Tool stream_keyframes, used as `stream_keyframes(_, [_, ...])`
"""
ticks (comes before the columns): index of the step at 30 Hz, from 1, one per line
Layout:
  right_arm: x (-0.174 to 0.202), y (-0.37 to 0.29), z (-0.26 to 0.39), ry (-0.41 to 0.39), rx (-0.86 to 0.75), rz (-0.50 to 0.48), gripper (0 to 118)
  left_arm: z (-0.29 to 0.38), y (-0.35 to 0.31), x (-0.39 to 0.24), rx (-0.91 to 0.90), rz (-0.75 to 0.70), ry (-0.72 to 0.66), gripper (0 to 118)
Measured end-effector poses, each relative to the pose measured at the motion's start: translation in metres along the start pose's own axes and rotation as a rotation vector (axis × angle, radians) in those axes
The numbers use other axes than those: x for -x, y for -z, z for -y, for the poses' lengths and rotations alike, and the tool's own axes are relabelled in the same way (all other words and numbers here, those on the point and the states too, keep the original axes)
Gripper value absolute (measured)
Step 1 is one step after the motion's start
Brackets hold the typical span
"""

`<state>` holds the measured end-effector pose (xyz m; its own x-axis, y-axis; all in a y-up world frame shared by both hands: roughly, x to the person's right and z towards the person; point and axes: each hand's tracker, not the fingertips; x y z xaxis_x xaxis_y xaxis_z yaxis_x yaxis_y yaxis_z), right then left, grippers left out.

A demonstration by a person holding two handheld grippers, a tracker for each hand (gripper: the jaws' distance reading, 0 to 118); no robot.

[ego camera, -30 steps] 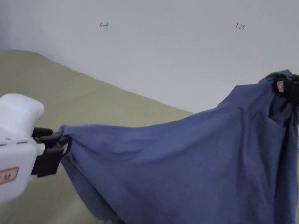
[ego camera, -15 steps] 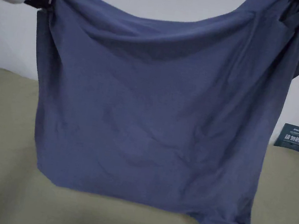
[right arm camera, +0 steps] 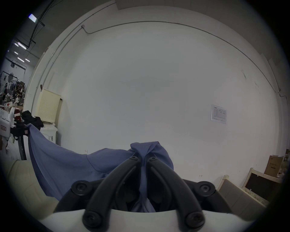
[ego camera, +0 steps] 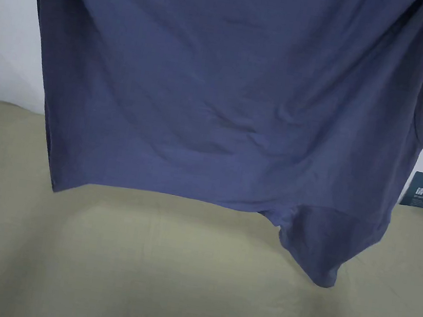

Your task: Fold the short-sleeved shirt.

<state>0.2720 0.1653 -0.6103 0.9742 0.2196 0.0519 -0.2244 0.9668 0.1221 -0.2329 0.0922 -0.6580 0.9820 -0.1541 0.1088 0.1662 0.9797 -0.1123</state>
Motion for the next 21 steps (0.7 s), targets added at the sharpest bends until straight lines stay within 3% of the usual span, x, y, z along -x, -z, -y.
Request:
stream_keyframes(5, [0.011, -0.016, 0.023, -0.019, 0.045, -0.041, 7, 0.026, -0.004, -0.002, 0.038, 0.026, 0.01, 5])
stream_keyframes(14, [0.033, -0.107, 0.129, 0.017, 0.21, -0.154, 7, 0.16, -0.058, -0.004, 0.197, 0.157, -0.008, 5])
stream_keyframes(17, [0.034, -0.158, 0.158, 0.053, 0.238, -0.18, 7, 0.196, -0.096, 0.001, 0.221, 0.183, -0.005, 5])
stream_keyframes(21, [0.036, -0.227, 0.193, 0.166, 0.279, -0.21, 7, 0.241, -0.149, 0.007, 0.262, 0.241, -0.023, 5])
